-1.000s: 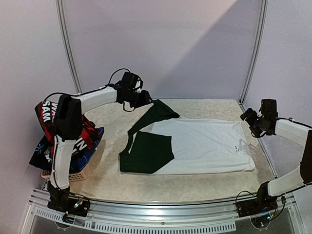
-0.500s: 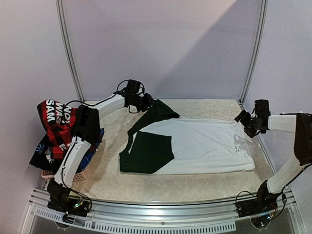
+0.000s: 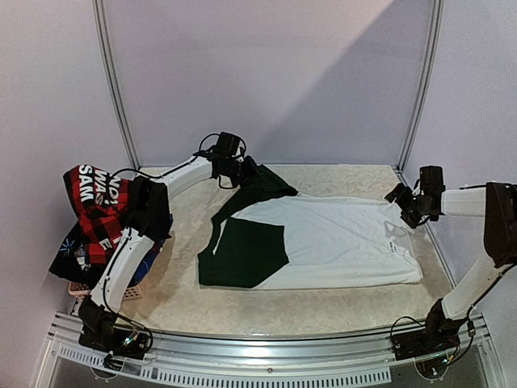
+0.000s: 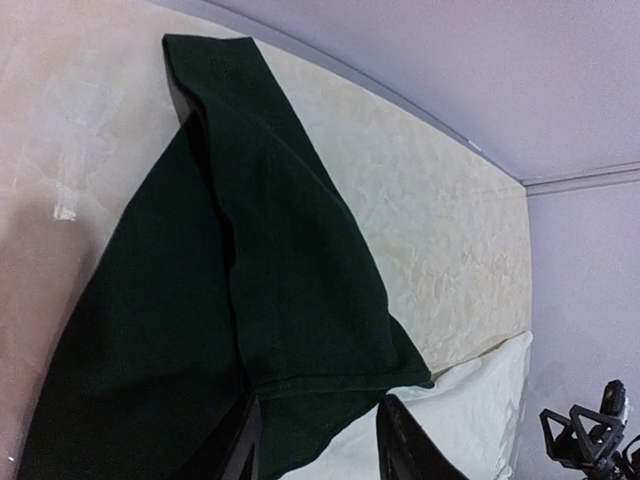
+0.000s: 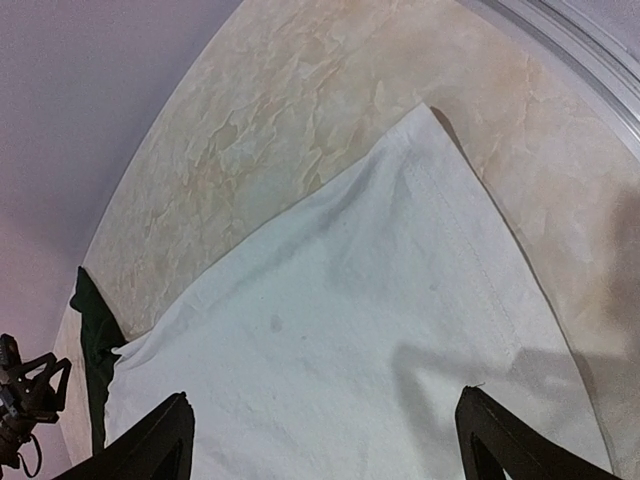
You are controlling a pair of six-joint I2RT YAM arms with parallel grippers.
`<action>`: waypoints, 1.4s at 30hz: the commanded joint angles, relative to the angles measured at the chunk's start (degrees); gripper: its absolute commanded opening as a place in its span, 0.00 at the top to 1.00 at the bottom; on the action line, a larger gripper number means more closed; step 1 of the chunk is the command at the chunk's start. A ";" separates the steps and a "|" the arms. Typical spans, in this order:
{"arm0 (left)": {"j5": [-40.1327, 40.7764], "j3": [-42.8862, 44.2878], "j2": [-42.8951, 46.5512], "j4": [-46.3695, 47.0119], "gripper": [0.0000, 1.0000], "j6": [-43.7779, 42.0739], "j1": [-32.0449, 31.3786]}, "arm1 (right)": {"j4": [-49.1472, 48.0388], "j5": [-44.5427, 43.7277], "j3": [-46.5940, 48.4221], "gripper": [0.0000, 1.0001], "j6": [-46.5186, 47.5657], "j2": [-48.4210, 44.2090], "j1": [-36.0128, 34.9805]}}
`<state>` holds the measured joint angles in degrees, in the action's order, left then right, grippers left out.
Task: Fold and stack the mixed laundry pile
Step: Adjust the 1/3-folded T-shirt at the center of the board.
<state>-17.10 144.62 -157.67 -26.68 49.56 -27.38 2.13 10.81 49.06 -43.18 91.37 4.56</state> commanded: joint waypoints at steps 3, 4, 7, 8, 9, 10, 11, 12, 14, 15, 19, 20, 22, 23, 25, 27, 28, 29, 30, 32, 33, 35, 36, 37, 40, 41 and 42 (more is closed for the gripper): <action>4.13 -2.93 5.25 -2.96 0.60 -5.83 -0.84 | -1.63 2.29 0.48 0.09 0.55 0.77 -0.20; 4.77 -3.69 6.40 -3.46 0.60 -7.06 -0.84 | -1.62 2.36 0.43 0.09 0.63 0.58 -0.23; 6.07 -5.94 9.81 -5.11 0.60 -11.72 -1.46 | -0.98 0.52 1.05 0.09 1.82 0.02 -1.60; 6.88 -6.74 10.96 -5.72 0.59 -12.94 -1.79 | -0.22 -0.35 1.57 0.09 2.32 -0.17 -2.29; 7.64 -7.59 12.14 -6.22 0.59 -14.16 -1.99 | 0.44 -1.34 2.16 0.09 3.16 -0.29 -3.24; 8.59 -8.54 13.18 -6.58 0.59 -15.04 -2.20 | 1.07 -2.36 2.88 0.09 3.75 -0.38 -4.04; 9.49 -9.47 14.24 -7.10 0.59 -15.99 -2.42 | 1.78 -3.33 3.61 0.09 4.57 -0.36 -5.71; 10.45 -10.43 15.12 -7.44 0.59 -16.84 -2.61 | 2.45 -4.05 4.54 0.09 5.18 -0.24 -7.07; 12.97 -11.68 16.55 -8.85 0.59 -18.16 -3.36 | 4.42 -5.50 6.78 0.09 6.96 0.47 -8.92; 14.86 -11.89 16.89 -9.95 0.59 -18.97 -3.77 | 5.28 -6.12 7.92 0.09 7.62 0.82 -9.67; 21.31 -10.85 15.94 -14.59 0.55 -22.04 -4.61 | 9.53 -8.38 12.64 0.10 11.79 3.46 -13.27; 22.75 -10.18 15.34 -15.78 0.55 -22.73 -4.62 | 10.62 -9.08 13.72 0.10 12.71 3.99 -13.90; 25.47 -8.70 13.94 -18.19 0.55 -23.98 -4.49 | 12.02 -9.54 15.01 0.11 13.89 5.27 -14.83; 26.11 -8.04 13.24 -19.10 0.54 -24.70 -4.33 | 12.23 -9.46 15.17 0.11 14.08 5.73 -15.07; 26.19 -6.56 11.60 -20.73 0.54 -25.63 -3.91 | 12.11 -9.03 15.17 0.11 14.34 6.17 -15.40; 26.50 -5.11 10.18 -22.65 0.54 -26.25 -3.54 | 12.34 -8.96 15.17 0.12 14.50 6.35 -15.66; 26.86 -4.72 9.65 -23.42 0.54 -26.43 -3.36 | 12.43 -8.94 15.12 0.12 14.65 6.51 -15.87; 27.24 -4.51 9.29 -24.12 0.54 -26.59 -3.24 | 12.57 -8.88 15.15 0.12 14.78 6.53 -15.94; 27.65 -4.56 9.16 -24.78 0.54 -26.61 -3.17 | 12.68 -8.92 15.18 0.12 14.85 6.54 -16.02; 28.94 -4.80 9.22 -26.86 0.56 -26.40 -3.19 | 13.07 -9.03 15.10 0.13 15.01 6.58 -16.28; 29.23 -5.82 9.84 -27.33 0.58 -26.55 -3.33 | 13.28 -9.19 14.99 0.13 15.09 6.54 -16.46; 29.90 -11.28 12.34 -26.50 0.58 -26.89 -3.89 | 13.43 -9.46 14.54 0.14 15.16 6.18 -16.92; 30.19 -14.09 13.86 -25.55 0.58 -27.08 -4.25 | 13.43 -9.66 14.26 0.15 15.19 6.04 -17.29; 30.20 -16.46 15.21 -24.91 0.59 -27.07 -4.45 | 13.36 -9.88 14.07 0.15 15.17 5.89 -17.67; 29.24 -23.35 18.26 -22.65 0.61 -26.58 -5.06 | 13.80 -10.42 13.71 0.17 14.69 6.14 -18.56; 29.02 -25.02 18.83 -22.31 0.62 -26.32 -5.36 | 13.78 -10.52 13.49 0.18 14.49 6.24 -18.73; 29.37 -26.43 19.36 -22.15 0.62 -26.14 -5.92 | 13.81 -10.50 13.24 0.20 14.39 6.31 -18.88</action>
<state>11.68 123.44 -143.06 -49.91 23.40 -31.46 14.66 1.76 63.40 -28.84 97.36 -13.21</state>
